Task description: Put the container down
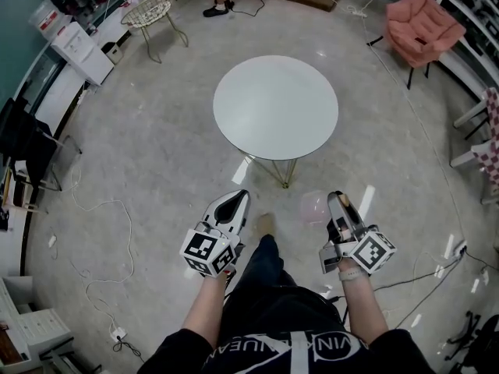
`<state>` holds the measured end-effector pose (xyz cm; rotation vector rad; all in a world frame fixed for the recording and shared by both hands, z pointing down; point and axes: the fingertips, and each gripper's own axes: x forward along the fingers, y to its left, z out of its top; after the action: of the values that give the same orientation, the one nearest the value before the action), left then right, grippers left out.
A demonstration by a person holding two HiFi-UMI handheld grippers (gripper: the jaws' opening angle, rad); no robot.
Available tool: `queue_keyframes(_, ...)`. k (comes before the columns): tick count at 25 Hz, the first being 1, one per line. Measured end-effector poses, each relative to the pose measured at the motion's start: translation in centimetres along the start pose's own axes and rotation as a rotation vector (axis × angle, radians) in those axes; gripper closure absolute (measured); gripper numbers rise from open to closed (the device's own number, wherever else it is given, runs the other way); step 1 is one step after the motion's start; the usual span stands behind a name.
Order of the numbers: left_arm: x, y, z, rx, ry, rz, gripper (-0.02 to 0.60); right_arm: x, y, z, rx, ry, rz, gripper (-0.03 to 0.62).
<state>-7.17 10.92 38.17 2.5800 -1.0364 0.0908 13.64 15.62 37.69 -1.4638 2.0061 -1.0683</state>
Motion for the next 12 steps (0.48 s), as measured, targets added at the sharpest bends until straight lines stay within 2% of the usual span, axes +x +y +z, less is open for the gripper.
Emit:
queue_keyframes(7, 3.1, 2.3, 1.0, -0.013, 0.016, -0.004, 0.566, 3.8, -0.7, 1.2, 0.002, 0.021, -0.004, 0.457)
queue_keyframes(12, 7.1, 5.2, 2.5, -0.017, 0.026, -0.011, 0.566, 8.3, -2.1, 2.8, 0.011, 0.030, -0.013, 0.457)
